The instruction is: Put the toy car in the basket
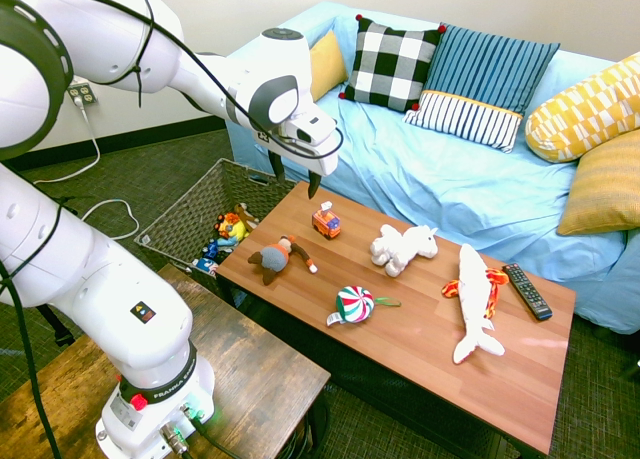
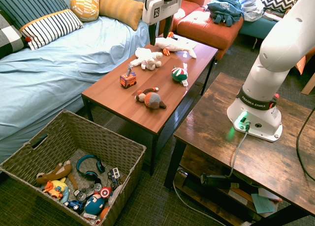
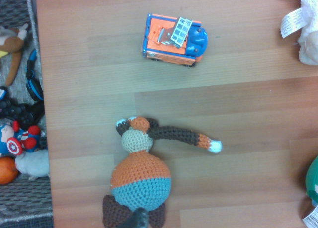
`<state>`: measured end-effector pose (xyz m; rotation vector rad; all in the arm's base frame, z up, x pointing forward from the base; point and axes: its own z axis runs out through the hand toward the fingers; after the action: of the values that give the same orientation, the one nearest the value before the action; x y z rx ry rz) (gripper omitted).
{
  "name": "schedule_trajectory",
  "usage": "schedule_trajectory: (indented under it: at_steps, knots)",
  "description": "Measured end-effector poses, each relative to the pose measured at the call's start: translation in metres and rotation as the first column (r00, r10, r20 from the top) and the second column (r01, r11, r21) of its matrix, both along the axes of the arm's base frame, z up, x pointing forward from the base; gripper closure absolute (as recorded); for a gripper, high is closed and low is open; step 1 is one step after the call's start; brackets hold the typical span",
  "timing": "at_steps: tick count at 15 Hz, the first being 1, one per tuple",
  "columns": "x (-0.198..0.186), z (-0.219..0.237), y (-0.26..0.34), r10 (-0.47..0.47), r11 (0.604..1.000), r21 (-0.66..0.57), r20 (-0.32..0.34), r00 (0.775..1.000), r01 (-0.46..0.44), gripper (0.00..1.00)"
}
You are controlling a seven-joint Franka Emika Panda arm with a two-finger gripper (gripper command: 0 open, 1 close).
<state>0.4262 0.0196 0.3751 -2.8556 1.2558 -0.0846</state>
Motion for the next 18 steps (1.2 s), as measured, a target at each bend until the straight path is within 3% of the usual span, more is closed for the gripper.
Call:
schedule_trajectory:
  at_steps: [2, 4, 6, 10, 13, 16, 18]
  knots:
    - [0.002, -0.002, -0.001, 0.017, 1.000, 0.000, -0.006, 1.000, -0.017, 0.00]
    - [0.017, 0.001, -0.004, 0.115, 0.993, -0.043, 0.025, 0.993, -0.113, 0.00]
    - [0.045, -0.010, -0.007, 0.236, 0.968, -0.098, 0.043, 0.971, -0.231, 0.00]
    - [0.106, -0.066, -0.014, 0.414, 0.909, -0.063, 0.022, 0.910, -0.413, 0.00]
    - [0.124, -0.114, -0.010, 0.524, 0.851, 0.024, 0.002, 0.852, -0.524, 0.00]
    - [0.138, -0.156, -0.006, 0.593, 0.805, 0.011, 0.002, 0.805, -0.593, 0.00]
    - [0.144, -0.189, -0.005, 0.659, 0.752, 0.009, -0.001, 0.752, -0.659, 0.00]
